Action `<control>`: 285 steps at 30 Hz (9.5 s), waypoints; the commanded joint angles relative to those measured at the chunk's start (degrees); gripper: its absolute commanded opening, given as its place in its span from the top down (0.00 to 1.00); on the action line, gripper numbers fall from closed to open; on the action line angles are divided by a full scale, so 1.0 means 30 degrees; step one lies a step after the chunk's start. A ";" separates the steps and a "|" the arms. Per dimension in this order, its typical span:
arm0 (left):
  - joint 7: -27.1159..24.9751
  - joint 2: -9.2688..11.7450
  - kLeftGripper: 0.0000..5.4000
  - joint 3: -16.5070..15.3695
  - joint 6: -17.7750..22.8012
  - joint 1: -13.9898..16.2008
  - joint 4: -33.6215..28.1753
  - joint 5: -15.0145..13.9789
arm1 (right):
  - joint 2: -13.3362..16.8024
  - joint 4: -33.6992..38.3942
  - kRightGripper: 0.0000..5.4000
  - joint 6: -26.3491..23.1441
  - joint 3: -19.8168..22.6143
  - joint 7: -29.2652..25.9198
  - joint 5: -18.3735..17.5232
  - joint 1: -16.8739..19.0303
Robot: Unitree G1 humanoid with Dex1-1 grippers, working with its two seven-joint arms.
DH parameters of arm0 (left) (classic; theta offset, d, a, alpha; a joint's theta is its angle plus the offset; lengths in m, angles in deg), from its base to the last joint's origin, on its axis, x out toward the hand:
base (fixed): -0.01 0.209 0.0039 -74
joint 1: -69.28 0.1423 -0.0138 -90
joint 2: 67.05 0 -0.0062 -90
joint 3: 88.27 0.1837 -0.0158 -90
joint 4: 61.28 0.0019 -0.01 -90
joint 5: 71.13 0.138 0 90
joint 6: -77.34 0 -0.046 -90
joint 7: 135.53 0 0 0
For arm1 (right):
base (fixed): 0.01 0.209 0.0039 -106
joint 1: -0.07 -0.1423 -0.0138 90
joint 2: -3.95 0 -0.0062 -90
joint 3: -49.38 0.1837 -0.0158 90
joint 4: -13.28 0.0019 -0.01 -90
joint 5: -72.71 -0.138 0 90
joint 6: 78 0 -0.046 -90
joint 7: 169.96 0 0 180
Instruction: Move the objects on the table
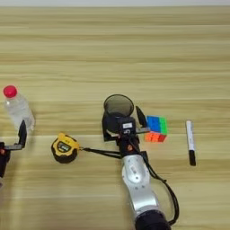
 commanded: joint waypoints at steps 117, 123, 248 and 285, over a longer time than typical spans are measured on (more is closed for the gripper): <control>0.0151 -0.0074 0.00 0.0097 0.0051 0.0084 -0.0119 0.0177 | 0.0515 -0.9771 0.11 0.0957 0.2388 -0.2703 -0.2265 -0.6524; 0.0157 -0.0071 0.00 0.0081 0.0031 0.0092 -0.0107 0.0166 | 0.0451 -0.9499 0.11 0.1017 0.2286 -0.2873 -0.2237 -0.6330; 0.0111 -0.0166 0.00 0.0289 0.0248 -0.0022 -0.0544 -0.0053 | 0.3047 0.7555 0.00 -0.3942 0.4960 -0.1419 -0.2463 0.4959; 0.0032 -0.0159 0.00 0.0321 0.0330 0.0010 -0.0669 -0.0075 | 0.3390 0.1111 0.00 -0.3922 0.5748 -0.1022 -0.2934 0.3746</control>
